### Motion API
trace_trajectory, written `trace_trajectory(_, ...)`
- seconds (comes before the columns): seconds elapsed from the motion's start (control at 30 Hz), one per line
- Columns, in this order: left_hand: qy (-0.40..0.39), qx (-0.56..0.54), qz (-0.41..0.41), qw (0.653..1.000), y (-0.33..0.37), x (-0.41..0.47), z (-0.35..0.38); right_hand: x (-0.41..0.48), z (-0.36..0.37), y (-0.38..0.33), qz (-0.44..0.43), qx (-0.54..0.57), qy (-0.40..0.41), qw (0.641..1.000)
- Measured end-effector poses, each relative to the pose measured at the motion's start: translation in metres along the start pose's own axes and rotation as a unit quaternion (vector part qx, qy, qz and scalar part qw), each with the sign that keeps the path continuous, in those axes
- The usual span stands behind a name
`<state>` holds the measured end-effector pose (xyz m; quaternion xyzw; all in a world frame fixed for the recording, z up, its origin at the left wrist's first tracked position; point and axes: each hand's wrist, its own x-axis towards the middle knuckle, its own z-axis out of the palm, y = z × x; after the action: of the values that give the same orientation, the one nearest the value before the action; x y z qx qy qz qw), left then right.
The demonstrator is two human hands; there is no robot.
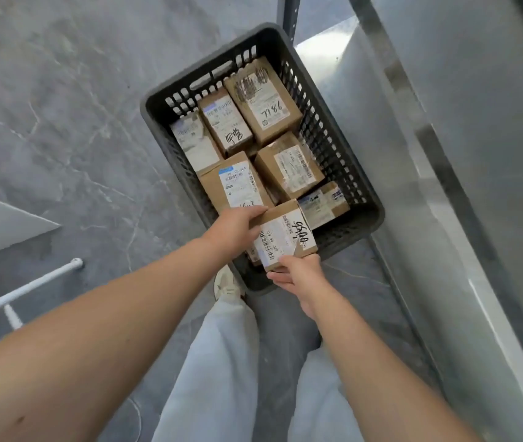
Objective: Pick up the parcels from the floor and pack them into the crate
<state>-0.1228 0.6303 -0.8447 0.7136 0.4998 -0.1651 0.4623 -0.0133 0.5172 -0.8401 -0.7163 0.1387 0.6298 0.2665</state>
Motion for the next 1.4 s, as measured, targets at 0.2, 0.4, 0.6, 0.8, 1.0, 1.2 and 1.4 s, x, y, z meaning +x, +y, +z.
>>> trace_trajectory(0.2,-0.084,0.101,0.035,0.991,-0.026,0.044,0.02,0.044,0.043,0.003,0.112,0.108,0.108,0.982)
trace_trajectory(0.4,-0.081,0.107,0.004,0.991,-0.021,0.044,0.026,0.053,0.053,0.016,0.1,0.079,0.169,0.977)
trace_trajectory(0.6,-0.087,0.079,-0.066,0.991,-0.037,0.042,0.035,0.049,0.067,0.022,0.14,0.039,0.134,0.98)
trace_trajectory(0.8,0.078,-0.019,-0.117,0.99,-0.044,0.05,0.066,0.078,0.074,0.006,0.12,-0.028,0.115,0.986)
trace_trajectory(1.0,0.099,0.095,-0.147,0.98,-0.052,0.061,0.077,0.104,0.066,0.016,0.148,0.011,0.055,0.987)
trace_trajectory(1.2,-0.004,0.111,-0.156,0.981,-0.051,0.066,0.072,0.089,0.056,0.014,0.135,0.007,0.022,0.991)
trace_trajectory(1.4,0.025,0.092,-0.117,0.989,-0.01,0.043,0.031,0.039,0.043,-0.036,0.059,-0.008,0.041,0.997)
